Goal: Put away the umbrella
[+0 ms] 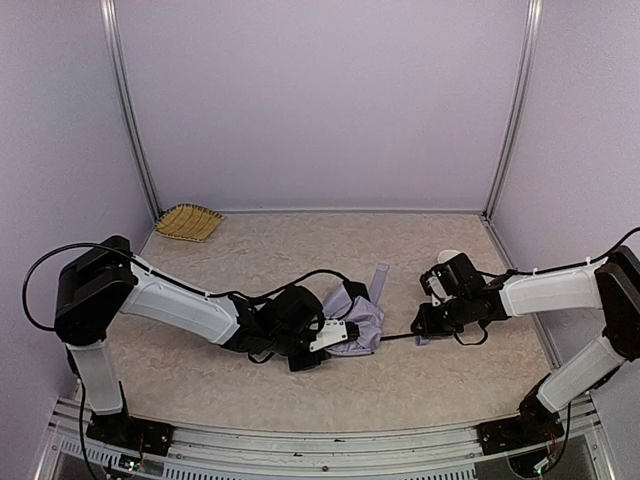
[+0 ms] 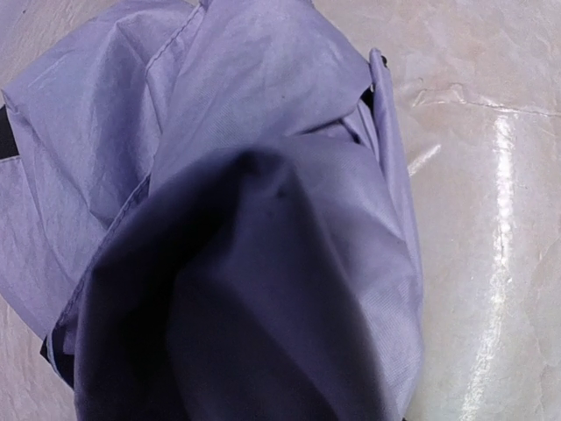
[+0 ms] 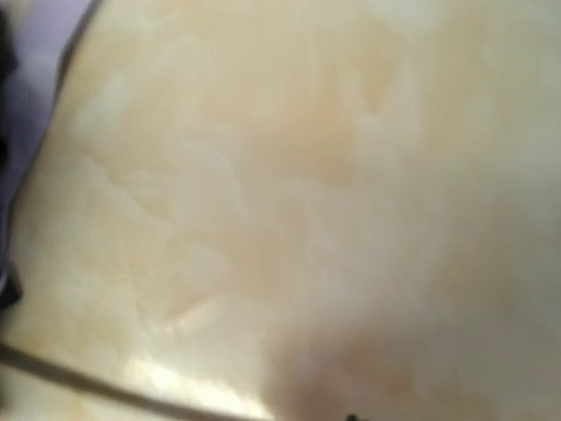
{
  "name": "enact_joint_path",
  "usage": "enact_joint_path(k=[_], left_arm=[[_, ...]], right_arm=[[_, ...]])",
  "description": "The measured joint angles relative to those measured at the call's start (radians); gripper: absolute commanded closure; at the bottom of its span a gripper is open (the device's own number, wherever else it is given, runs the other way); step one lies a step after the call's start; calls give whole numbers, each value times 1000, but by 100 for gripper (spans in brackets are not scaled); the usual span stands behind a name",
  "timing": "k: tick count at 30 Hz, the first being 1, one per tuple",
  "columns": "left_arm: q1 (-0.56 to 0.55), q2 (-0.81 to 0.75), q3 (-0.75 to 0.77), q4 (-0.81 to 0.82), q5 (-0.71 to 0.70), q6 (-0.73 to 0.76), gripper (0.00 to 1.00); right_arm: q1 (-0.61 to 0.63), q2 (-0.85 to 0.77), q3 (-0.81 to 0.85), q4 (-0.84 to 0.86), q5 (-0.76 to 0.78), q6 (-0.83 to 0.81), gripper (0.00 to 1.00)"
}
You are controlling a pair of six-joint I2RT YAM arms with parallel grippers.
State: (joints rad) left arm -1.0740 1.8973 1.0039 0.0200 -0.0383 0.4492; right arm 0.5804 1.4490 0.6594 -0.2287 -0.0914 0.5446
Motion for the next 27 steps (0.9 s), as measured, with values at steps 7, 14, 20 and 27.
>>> enact_joint_path(k=[7, 14, 20, 27], left_arm=[[31, -16, -3, -46, -14, -24, 94], [90, -48, -3, -136, -11, -56, 94], [106, -85, -35, -149, 9, -72, 91], [109, -149, -121, -120, 27, -94, 80]], right_arm=[[105, 120, 41, 192, 23, 64, 80], [152, 253, 143, 295, 88, 107, 74], [177, 281, 169, 308, 94, 137, 68], [224, 295, 199, 280, 72, 146, 59]])
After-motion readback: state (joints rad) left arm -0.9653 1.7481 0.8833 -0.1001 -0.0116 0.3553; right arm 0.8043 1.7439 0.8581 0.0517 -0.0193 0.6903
